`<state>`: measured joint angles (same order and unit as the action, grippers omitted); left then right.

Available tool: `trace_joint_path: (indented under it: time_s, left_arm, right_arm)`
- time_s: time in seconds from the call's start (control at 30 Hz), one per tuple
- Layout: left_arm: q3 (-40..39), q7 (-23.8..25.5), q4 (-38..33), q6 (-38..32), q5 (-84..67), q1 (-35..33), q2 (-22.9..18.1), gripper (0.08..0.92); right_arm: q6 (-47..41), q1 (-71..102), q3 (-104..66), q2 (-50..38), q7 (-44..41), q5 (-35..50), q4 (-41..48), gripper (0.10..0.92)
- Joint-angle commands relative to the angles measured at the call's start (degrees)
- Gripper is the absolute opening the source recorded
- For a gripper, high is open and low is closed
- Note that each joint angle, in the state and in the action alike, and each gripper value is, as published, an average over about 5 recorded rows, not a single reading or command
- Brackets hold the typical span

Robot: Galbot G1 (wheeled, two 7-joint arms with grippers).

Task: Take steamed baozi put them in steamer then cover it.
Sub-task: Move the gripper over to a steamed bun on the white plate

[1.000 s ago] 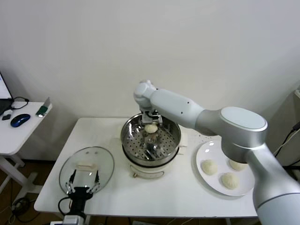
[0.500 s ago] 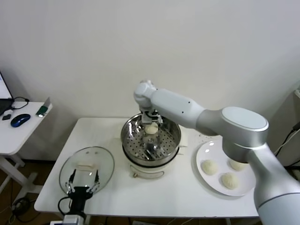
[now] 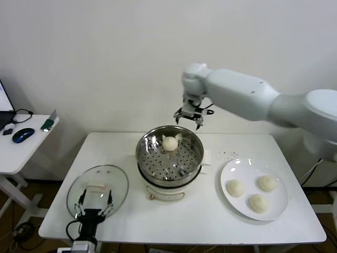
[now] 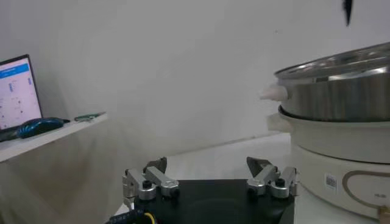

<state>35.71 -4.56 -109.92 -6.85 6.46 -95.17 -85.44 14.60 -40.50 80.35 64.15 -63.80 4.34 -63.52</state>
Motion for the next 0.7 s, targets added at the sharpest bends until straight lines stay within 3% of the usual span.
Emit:
trace_joint_path:
  time_s: [0.03,0.13,0.3,0.7]
  left_arm:
    - [-0.27,0.10,-0.12,0.15,0.27,-0.18,0.14,0.823]
    - [-0.32,0.10,-0.15,0.18,0.53,-0.26,0.17,0.823]
    - [-0.29,0.07,-0.14,0.12,0.80,-0.51,0.10,0.823]
    - [0.39,-0.05,-0.41,0.06,1.28,-1.54,-0.22,0.823]
  right_arm:
    - [-28.57,-3.65,10.19,-23.52,6.38,22.66,-14.28,0.823]
    - [-30.44,1.30,8.20,-28.26,5.56,23.87,-15.13,0.823]
    - [-29.94,12.88,1.98,-32.32,4.09,18.07,-14.31,0.823]
    - [-29.24,32.25,-12.63,-29.38,5.23,9.83,-6.85,0.823]
